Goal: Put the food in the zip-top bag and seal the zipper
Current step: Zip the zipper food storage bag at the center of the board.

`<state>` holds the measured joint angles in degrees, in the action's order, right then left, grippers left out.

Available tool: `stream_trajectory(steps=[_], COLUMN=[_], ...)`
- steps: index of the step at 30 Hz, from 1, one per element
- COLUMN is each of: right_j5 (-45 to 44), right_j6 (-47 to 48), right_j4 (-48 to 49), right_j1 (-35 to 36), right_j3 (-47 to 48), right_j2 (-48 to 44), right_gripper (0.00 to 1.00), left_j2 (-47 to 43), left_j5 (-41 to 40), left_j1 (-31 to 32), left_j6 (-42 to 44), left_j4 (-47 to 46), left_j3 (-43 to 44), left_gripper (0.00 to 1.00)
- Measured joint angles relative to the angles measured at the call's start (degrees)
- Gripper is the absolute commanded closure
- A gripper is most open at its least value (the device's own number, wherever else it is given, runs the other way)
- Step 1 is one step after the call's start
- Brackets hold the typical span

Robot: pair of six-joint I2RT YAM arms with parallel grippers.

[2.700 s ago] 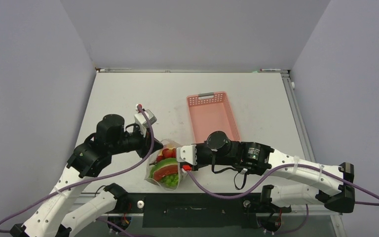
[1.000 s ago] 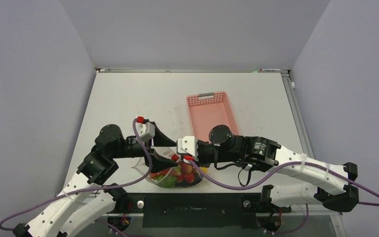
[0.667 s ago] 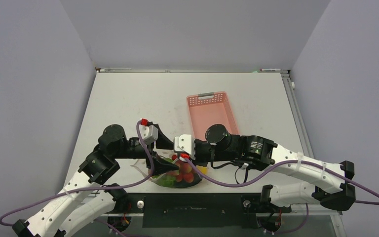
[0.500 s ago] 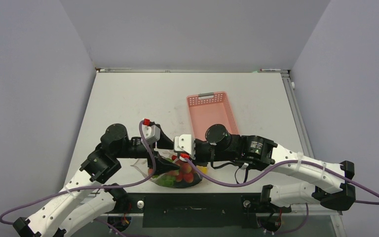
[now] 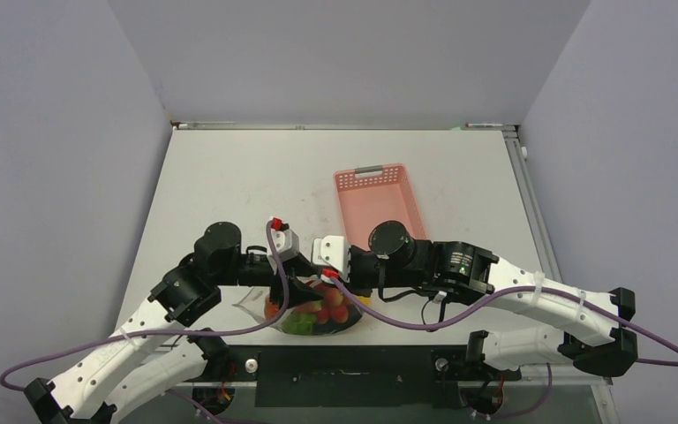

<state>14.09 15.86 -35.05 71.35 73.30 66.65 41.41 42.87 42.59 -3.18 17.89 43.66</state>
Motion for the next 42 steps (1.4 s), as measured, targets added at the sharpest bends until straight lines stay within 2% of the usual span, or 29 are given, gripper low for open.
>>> stream_trajectory(steps=[9,13,17,21,25,34,42], right_j5=[-2.10,-2.84,-3.54,-4.22,-4.50,-4.57,-3.26], right_j6=[-0.50,-0.63,-0.74,-0.94,-1.22,-1.46,-1.42], right_j4=[-0.83,-1.16,-1.57,-1.73,-1.68,3.21,7.39], right_j1=[0.00,0.04,0.07,0.07,0.17,0.33,0.33], right_j3=[0.44,0.87,1.01,1.40,1.53,-1.86,-7.41], right_j2=[0.20,0.63,0.74,0.96,1.20,-1.22,-5.84], right_gripper=[0.95,0.95,0.95,0.94,0.86,0.53,0.45], left_j2=[-0.98,-2.05,-2.62,-2.97,-3.17,-4.37,-6.47], left_j5=[-4.22,-5.22,-5.73,-5.73,-5.64,-5.55,-4.59], left_j1=[0.83,0.83,0.83,0.90,0.90,0.90,0.90], left_j6=[2.01,2.32,2.64,3.58,3.87,2.89,0.59], left_j4=[2.69,3.10,3.43,3.39,3.74,4.39,4.57], left_j3=[0.00,0.00,0.00,0.00,0.00,0.00,0.00], left_gripper=[0.68,0.80,1.00,1.00,1.00,1.00,1.00])
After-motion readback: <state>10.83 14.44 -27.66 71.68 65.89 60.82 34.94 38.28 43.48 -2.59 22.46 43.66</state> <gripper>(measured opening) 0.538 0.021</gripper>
